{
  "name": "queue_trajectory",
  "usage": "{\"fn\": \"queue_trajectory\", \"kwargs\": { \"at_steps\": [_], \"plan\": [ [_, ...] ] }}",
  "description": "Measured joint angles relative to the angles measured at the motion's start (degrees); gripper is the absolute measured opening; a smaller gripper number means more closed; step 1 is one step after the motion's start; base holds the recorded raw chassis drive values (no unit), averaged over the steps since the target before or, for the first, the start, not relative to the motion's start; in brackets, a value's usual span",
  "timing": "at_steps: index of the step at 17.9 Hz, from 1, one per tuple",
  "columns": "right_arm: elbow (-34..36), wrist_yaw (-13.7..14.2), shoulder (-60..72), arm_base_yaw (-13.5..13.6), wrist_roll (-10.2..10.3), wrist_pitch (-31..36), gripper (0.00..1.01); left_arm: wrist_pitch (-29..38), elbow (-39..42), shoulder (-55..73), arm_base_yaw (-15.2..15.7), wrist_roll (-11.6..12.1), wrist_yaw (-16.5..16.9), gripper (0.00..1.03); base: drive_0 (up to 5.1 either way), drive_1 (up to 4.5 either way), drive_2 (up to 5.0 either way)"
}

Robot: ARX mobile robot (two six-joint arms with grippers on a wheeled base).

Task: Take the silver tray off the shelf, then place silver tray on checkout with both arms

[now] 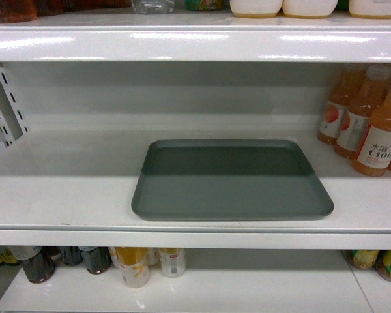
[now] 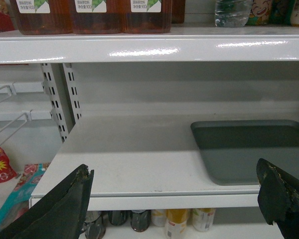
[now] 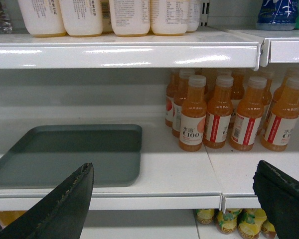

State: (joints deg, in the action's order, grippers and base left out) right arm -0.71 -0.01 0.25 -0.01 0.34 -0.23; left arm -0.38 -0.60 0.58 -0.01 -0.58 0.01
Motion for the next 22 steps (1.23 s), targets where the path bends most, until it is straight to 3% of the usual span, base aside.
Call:
{"fn": "queue_trajectory", "kwargs": {
  "at_steps": [22],
  "plan": [
    [0.0, 0.0, 0.0, 0.0, 0.02, 0.0, 0.98, -0.02, 0.0, 0.0, 0.0, 0.0, 0.0, 0.98, 0.0, 0.0, 0.0]
  ]
}}
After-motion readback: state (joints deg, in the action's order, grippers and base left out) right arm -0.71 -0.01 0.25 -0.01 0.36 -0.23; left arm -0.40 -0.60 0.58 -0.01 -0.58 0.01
